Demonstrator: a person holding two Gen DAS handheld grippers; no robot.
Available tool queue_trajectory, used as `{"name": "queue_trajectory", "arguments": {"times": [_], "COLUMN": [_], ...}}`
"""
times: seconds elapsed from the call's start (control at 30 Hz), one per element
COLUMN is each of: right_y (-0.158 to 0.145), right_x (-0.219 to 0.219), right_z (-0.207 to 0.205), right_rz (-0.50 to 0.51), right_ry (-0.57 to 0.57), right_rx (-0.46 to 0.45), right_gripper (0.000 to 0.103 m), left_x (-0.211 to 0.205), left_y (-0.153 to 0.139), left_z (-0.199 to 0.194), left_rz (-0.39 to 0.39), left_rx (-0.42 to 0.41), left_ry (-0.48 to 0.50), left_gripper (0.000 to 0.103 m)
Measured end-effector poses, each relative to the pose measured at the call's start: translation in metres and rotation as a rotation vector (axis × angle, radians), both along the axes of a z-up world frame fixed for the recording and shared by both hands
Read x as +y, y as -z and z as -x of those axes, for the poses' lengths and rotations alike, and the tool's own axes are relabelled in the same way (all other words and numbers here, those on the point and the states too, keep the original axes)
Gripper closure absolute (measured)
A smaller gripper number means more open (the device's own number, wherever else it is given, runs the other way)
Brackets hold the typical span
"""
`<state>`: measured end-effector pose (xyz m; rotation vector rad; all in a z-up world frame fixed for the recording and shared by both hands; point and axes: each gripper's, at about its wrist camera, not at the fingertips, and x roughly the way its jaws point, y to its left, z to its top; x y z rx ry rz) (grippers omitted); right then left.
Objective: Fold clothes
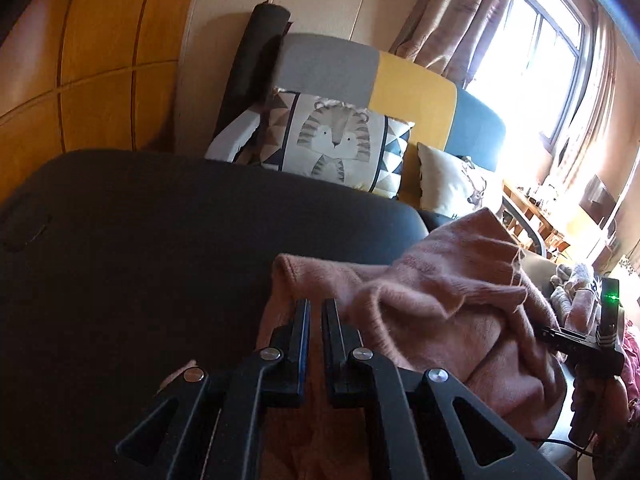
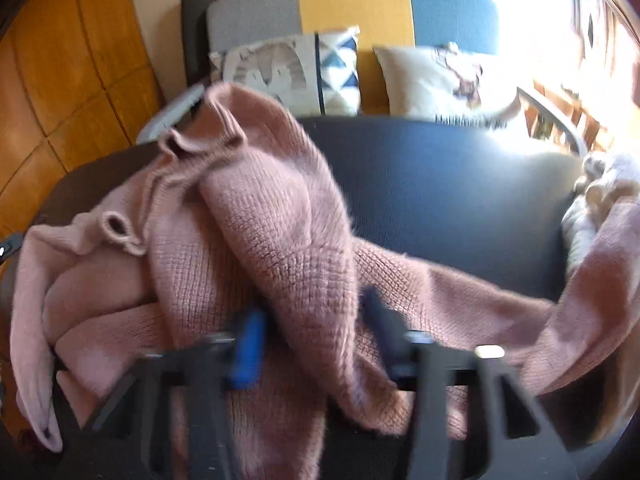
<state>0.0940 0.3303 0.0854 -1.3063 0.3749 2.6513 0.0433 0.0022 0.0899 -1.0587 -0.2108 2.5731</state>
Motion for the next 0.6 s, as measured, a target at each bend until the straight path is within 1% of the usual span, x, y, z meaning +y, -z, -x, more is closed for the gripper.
{"name": "queue_trajectory", "arguments": {"times": [0.03, 0.07, 0.1, 0.17, 0.2, 0.27, 0.37, 0.4, 0.47, 0.5, 0.53, 0.6], "right_y": [0.003, 0.005, 0.006, 0.007, 0.008, 0.010, 0.014, 0.016, 0.020, 0.021, 0.023, 0.025], "right_x": [0.001, 0.002, 0.000, -0.005, -0.007, -0.008, -0.004, -0.003, -0.006, -0.008, -0.010, -0.013], "right_z": [0.002, 0.003, 0.001, -0.004, -0.007, -0.013, -0.019, -0.021, -0.020, -0.019, -0.018, -0.016], "right_rz": [0.031, 0.056, 0.053, 0.046, 0.043, 0.054, 0.095, 0.107, 0.094, 0.083, 0.070, 0.050], "right_ry": [0.022, 0.040, 0.045, 0.049, 0.048, 0.049, 0.061, 0.064, 0.063, 0.063, 0.061, 0.059], "right_rx": [-0.002, -0.002, 0.004, 0.009, 0.010, 0.017, 0.024, 0.027, 0.036, 0.041, 0.041, 0.041], "right_gripper": [0.077, 0.077, 0.078, 0.079, 0.079, 0.079, 0.079, 0.079, 0.079, 0.079, 0.079, 0.079], "left_x": [0.000, 0.003, 0.007, 0.018, 0.026, 0.041, 0.056, 0.056, 0.051, 0.049, 0.053, 0.060], "left_y": [0.005, 0.007, 0.009, 0.007, 0.003, -0.004, -0.013, -0.017, -0.024, -0.026, -0.029, -0.033], "left_z": [0.001, -0.001, -0.002, -0.005, -0.006, -0.007, -0.004, -0.002, 0.007, 0.009, 0.013, 0.020], "left_rz": [-0.010, -0.008, -0.006, -0.009, 0.011, 0.051, 0.121, 0.105, 0.004, -0.035, -0.026, -0.002], "left_rx": [-0.028, -0.036, -0.043, -0.042, -0.029, 0.002, 0.040, 0.040, 0.028, 0.020, 0.020, 0.019], "left_ry": [0.020, 0.038, 0.060, 0.131, 0.158, 0.198, 0.211, 0.209, 0.220, 0.231, 0.250, 0.289], "left_gripper": [0.098, 0.098, 0.096, 0.088, 0.082, 0.082, 0.081, 0.081, 0.078, 0.073, 0.069, 0.066]}}
